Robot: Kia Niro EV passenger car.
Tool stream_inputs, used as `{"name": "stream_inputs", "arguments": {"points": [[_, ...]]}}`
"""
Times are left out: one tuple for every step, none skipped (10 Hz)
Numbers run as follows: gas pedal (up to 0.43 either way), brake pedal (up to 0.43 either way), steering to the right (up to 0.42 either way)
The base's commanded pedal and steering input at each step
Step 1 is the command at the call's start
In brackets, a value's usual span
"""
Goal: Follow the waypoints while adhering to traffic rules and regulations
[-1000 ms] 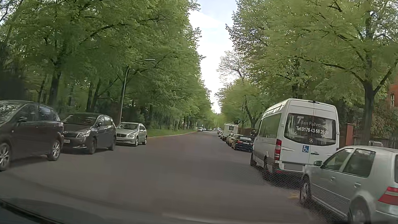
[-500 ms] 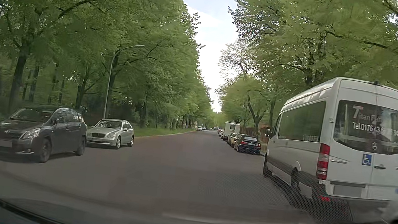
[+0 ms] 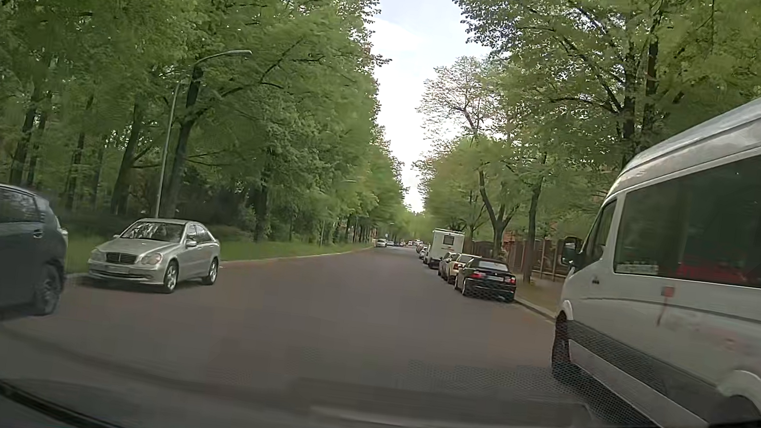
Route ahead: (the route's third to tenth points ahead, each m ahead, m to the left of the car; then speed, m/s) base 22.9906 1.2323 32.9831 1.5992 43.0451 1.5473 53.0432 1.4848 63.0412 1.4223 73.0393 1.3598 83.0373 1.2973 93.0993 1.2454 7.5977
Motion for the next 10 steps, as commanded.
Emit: {"name": "stream_inputs", "arguments": {"points": [[0.370, 0.018, 0.001], [0.370, 0.018, 0.001], [0.370, 0.018, 0.001], [0.370, 0.018, 0.001], [0.370, 0.018, 0.001], [0.370, 0.018, 0.000], [0.370, 0.018, 0.000], [0.370, 0.018, 0.000], [0.370, 0.018, 0.000], [0.370, 0.018, 0.000]]}}
